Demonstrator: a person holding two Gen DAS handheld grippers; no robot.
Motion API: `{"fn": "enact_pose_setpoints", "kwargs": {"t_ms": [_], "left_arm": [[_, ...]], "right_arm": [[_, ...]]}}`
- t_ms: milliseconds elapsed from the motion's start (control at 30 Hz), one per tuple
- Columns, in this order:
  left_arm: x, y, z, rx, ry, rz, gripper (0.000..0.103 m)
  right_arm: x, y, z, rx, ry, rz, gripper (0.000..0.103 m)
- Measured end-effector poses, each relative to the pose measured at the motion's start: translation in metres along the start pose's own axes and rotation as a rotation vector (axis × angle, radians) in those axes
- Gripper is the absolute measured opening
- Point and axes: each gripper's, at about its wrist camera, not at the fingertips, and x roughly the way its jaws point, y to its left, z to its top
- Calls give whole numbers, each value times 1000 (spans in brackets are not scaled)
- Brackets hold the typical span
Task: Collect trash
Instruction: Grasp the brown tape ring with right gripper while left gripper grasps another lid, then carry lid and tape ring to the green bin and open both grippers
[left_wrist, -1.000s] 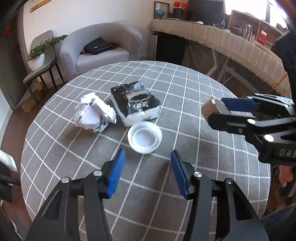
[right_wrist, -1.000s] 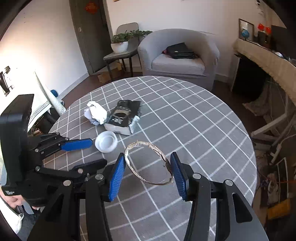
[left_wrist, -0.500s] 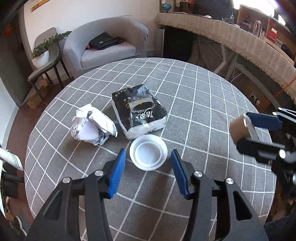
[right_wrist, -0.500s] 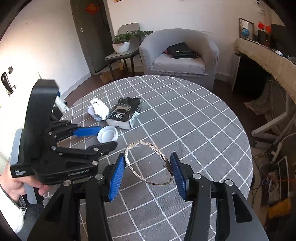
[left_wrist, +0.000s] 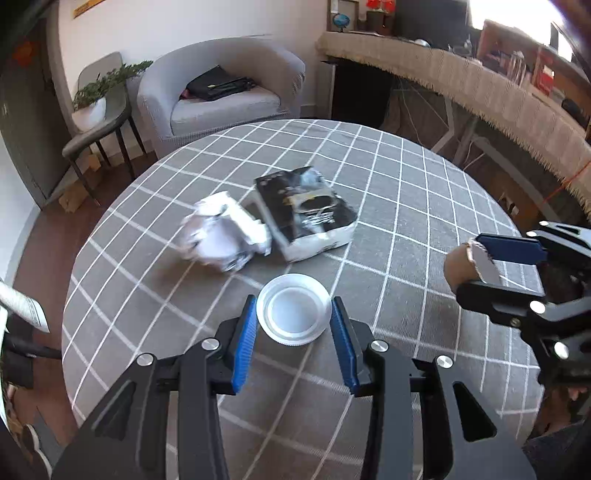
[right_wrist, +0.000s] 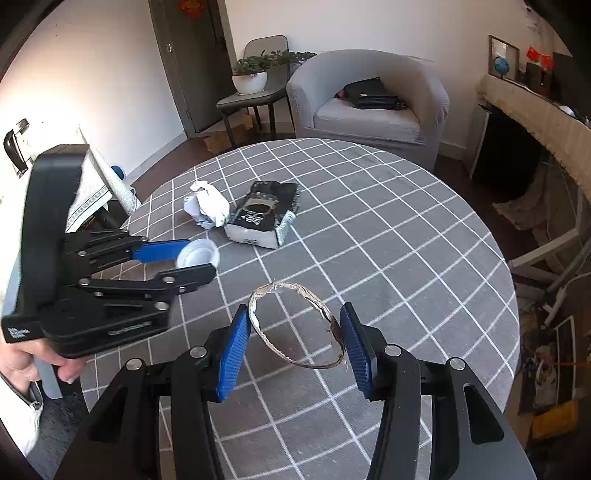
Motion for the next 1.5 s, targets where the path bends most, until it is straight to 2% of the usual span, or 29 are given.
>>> {"fn": "enact_pose_setpoints", "kwargs": {"t_ms": [267,400,533,900,1167,1500], "left_arm": [[-35,48,-20,-61,-29,-22,42],[-49,72,-28,-79,-36,-4,42],[-58,97,-36,-134,-38,-18,42],[-80,147,-61,-196,-46,40,42],[-94,190,-88,-244,-24,81,42],[-94,235,-128,-326,44,83,42]], "right_arm": [[16,35,14,-45,13,36,50],[23,55,18,-71,26,49,50],[29,72,22,-86,39,71,50],[42,123,39,-141,36,138,50],[55,158,52,-167,37,177,50],[56,220,71,-233,5,254,50]]}}
